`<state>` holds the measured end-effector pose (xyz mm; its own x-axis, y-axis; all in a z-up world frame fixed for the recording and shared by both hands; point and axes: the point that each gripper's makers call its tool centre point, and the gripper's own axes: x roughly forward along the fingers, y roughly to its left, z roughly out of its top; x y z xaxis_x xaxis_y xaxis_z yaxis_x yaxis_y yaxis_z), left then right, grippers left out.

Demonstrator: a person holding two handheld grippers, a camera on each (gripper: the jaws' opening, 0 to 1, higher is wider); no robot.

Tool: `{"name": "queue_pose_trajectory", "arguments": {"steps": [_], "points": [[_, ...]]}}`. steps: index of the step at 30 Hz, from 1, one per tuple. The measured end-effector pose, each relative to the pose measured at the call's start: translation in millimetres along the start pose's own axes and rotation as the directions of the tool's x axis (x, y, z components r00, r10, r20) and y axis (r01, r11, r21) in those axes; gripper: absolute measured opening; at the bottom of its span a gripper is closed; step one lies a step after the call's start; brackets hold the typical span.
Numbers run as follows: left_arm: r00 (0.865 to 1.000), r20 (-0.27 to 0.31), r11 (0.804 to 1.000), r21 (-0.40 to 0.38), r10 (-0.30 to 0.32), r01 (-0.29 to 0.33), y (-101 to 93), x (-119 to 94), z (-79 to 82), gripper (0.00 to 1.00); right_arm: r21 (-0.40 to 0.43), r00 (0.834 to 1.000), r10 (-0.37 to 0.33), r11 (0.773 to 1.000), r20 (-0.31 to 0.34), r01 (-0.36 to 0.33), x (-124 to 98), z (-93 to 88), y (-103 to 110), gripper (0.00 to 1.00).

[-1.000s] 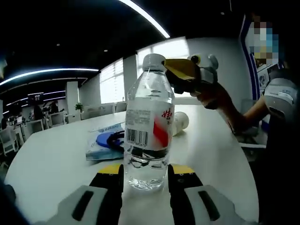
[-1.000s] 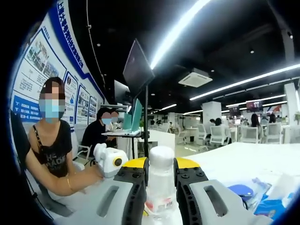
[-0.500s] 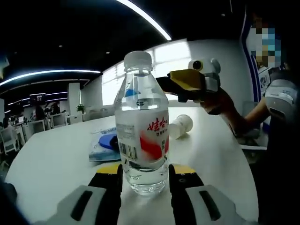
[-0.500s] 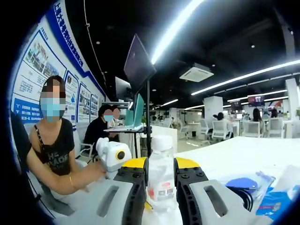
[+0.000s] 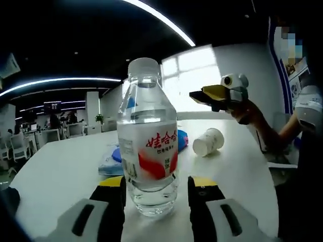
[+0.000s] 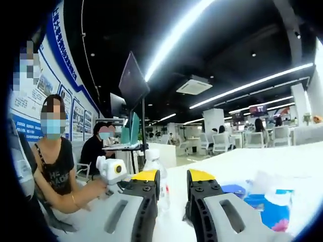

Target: Arrange the tabletop items into an orderly group along one side of the table until the central work area is clear of visible clutter.

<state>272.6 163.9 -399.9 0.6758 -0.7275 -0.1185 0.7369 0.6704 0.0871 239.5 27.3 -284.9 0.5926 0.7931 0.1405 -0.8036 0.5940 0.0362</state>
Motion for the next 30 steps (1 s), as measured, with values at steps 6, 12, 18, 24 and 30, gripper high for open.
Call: {"name": "queue_pose_trajectory", "arguments": {"steps": [6, 12, 18, 24, 30], "points": [[0.998, 0.015, 0.998, -0.003, 0.057, -0.057, 1.1, 1.0, 5.5, 0.49, -0.107, 0.99, -0.053, 0.994, -0.127, 0.04, -34.4, -17.8, -8.1, 0.2], [0.994, 0.02, 0.995, 0.003, 0.104, -0.104, 4.6, 7.7, 7.7, 0.5, -0.125, 0.976, -0.11, 0.988, -0.189, 0.087, -66.6, -23.2, -18.2, 0.22], [0.99, 0.047, 0.991, -0.026, 0.132, -0.131, 7.9, 12.2, 8.8, 0.48, -0.105, 0.968, -0.142, 0.987, -0.209, 0.122, -92.2, -25.6, -25.6, 0.22], [0.986, 0.074, 0.989, -0.033, 0.149, -0.146, 10.7, 12.1, 9.4, 0.45, -0.102, 0.954, -0.173, 0.983, -0.245, 0.152, -109.2, -38.1, -34.8, 0.22], [0.984, 0.08, 0.987, -0.032, 0.161, -0.159, 11.1, 11.5, 9.4, 0.45, -0.089, 0.937, -0.194, 0.98, -0.289, 0.176, -119.2, -56.3, -49.4, 0.22]]}}
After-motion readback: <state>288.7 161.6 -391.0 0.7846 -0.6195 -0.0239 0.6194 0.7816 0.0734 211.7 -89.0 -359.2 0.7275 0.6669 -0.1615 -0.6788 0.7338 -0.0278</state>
